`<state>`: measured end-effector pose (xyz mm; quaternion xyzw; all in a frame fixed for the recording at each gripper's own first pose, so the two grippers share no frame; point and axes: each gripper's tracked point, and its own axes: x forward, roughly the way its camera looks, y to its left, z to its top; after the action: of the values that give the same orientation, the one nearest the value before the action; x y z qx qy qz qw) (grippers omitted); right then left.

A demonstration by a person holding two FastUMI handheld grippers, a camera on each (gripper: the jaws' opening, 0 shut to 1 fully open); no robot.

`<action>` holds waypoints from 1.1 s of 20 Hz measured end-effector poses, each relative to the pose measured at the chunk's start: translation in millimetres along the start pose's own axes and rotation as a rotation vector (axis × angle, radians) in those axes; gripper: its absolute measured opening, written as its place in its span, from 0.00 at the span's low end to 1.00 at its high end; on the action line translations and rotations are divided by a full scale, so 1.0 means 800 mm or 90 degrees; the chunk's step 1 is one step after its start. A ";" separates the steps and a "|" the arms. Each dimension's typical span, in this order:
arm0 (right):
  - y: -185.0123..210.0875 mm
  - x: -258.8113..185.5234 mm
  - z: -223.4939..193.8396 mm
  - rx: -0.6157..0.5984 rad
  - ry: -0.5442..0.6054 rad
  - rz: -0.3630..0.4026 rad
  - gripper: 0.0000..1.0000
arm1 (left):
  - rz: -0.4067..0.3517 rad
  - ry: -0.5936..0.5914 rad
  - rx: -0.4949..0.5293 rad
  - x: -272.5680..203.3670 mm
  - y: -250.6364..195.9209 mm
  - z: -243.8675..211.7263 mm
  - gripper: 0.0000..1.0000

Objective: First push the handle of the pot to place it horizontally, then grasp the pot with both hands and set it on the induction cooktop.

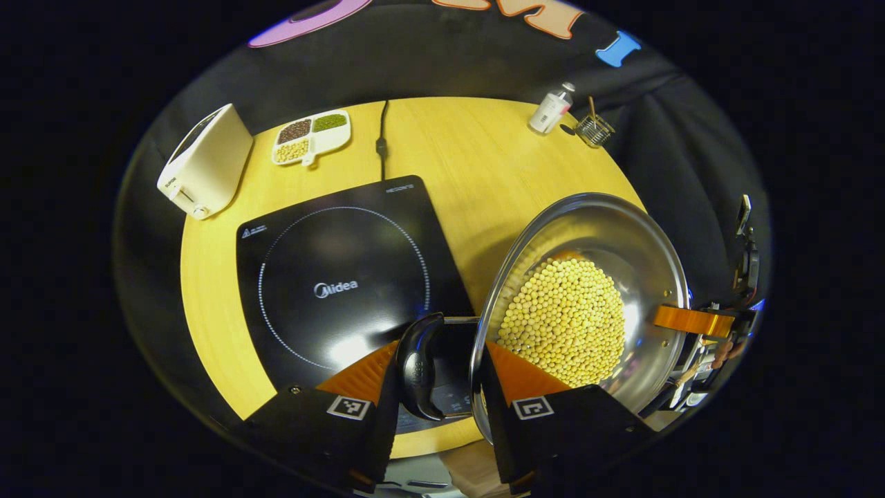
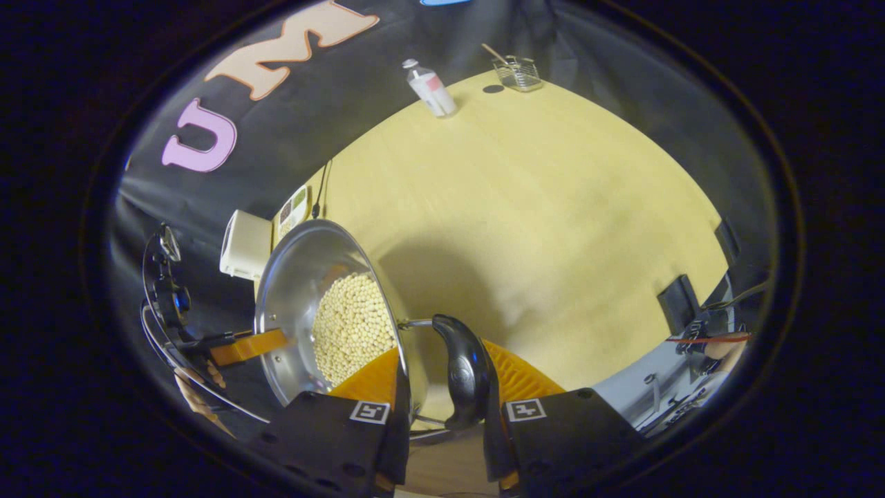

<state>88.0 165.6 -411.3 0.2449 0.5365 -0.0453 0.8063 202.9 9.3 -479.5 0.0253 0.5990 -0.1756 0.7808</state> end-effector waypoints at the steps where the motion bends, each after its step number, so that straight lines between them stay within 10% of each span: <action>1: 0.010 0.002 -0.002 -0.004 -0.002 -0.002 0.41 | 0.001 -0.001 0.000 0.001 -0.001 -0.002 0.60; 22: 0.212 0.109 -0.016 -0.094 0.008 0.037 0.40 | 0.101 -0.062 -0.076 -0.024 0.003 -0.014 0.61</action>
<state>170.9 335.9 -433.7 0.2001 0.5362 0.0194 0.8198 189.5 18.8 -465.2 0.0176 0.5660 -0.0784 0.8204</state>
